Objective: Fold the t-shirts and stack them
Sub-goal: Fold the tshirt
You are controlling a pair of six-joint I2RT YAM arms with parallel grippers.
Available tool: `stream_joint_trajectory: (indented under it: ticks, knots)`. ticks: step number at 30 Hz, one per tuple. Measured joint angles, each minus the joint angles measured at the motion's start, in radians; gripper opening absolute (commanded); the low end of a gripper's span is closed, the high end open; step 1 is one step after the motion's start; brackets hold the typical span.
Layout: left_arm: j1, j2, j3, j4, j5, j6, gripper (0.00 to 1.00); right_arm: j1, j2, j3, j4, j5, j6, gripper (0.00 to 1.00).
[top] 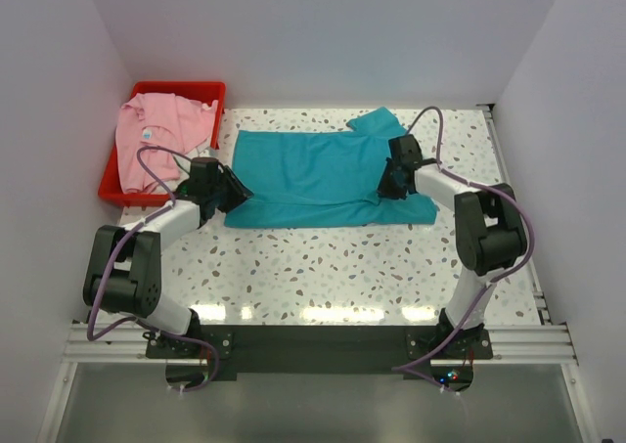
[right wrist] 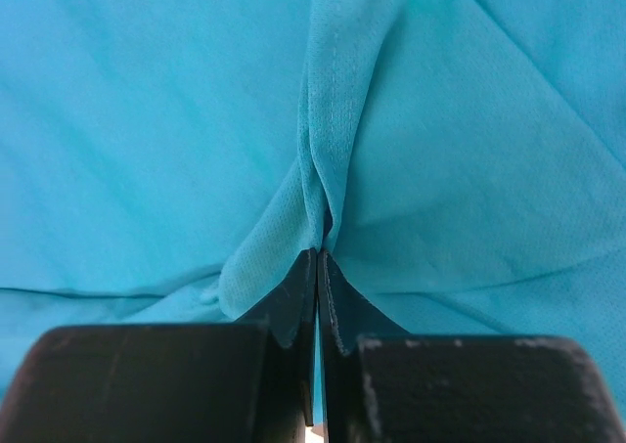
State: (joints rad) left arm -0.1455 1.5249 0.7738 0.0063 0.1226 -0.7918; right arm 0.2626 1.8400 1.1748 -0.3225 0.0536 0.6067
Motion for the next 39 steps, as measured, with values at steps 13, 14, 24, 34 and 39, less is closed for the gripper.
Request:
stream_joint_trajectory:
  ticks: [13, 14, 24, 34, 39]
  knots:
    - [0.000, 0.002, 0.000, 0.000, 0.000, 0.000, 0.41, 0.000, 0.102, 0.182, -0.010, -0.008, 0.000, 0.00]
    - [0.000, 0.002, 0.000, 0.000, 0.000, 0.000, 0.41, 0.000, 0.113, 0.188, -0.009, -0.014, 0.000, 0.00]
    - [0.000, 0.003, -0.004, 0.001, -0.002, 0.000, 0.44, 0.001, 0.186, 0.240, 0.009, -0.073, -0.015, 0.26]
    - [0.000, -0.048, -0.035, -0.023, -0.040, 0.000, 0.63, 0.001, 0.164, 0.348, -0.018, -0.043, -0.070, 0.71]
    - [0.000, -0.185, -0.069, -0.098, -0.135, -0.010, 0.64, -0.023, -0.014, 0.205, -0.075, 0.012, -0.062, 0.69]
